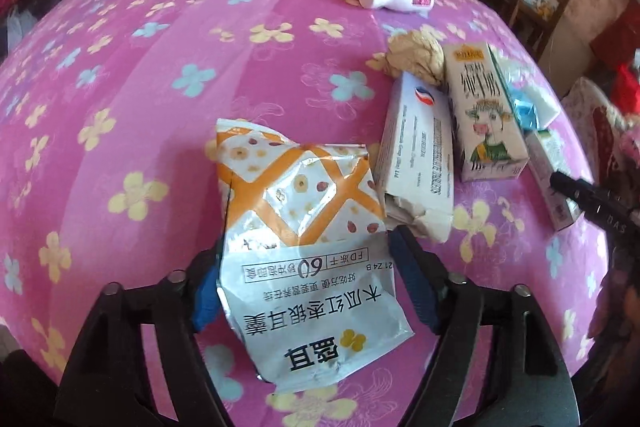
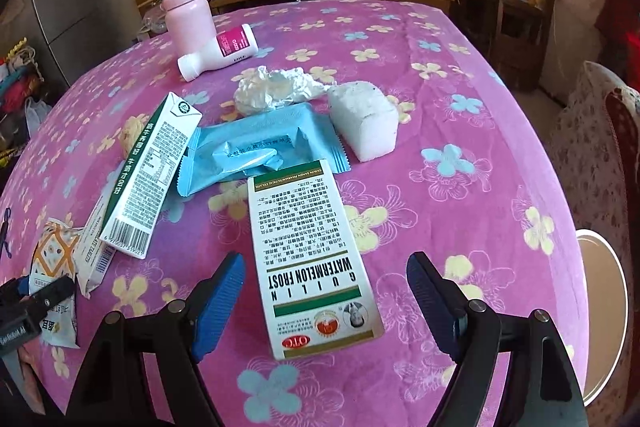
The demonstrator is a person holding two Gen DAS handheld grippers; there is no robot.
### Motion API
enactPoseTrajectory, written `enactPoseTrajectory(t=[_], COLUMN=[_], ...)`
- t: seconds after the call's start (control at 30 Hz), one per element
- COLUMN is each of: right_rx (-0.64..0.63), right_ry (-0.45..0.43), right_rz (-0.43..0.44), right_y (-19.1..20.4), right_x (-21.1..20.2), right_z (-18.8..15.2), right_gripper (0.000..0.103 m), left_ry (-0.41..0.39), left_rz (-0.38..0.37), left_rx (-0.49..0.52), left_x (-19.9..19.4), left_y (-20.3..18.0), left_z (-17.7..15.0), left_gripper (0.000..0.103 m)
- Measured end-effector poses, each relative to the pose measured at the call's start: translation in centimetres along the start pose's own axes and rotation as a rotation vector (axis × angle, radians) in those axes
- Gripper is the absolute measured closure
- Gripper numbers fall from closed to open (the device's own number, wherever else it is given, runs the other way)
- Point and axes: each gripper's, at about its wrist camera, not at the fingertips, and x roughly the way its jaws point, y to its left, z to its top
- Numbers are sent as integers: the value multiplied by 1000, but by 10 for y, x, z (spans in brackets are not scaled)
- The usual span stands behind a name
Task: Collect trash
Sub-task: 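Grasp the white-orange snack wrapper with the left tool while the right tool grasps the Guilin Watermelon Frost box, then carry the wrapper and the Watermelon Frost box over the white bucket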
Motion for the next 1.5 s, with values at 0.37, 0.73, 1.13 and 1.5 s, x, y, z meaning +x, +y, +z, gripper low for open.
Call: enactPoseTrajectory(t=[0.37,0.73,1.13,1.5], right_rx=[-1,3,49,131], right_ry=[10,-66,-157,-183], right_rz=[57,93,52,-16], right_y=[1,-5,-41,-101], right_x=[3,-51,-111,-136], right_z=[-10,-43,-56,-73], right_gripper=[49,50,50,51], left_ry=[-4,-106,-172,-181], left_rz=[-33,-73,-169,-235], left_rx=[65,111,228,333], left_x=[-7,-70,-93,-89], left_y=[2,-6,-95,-182], left_z=[-3,-10,-5,-5], left_gripper=[41,46,46,46])
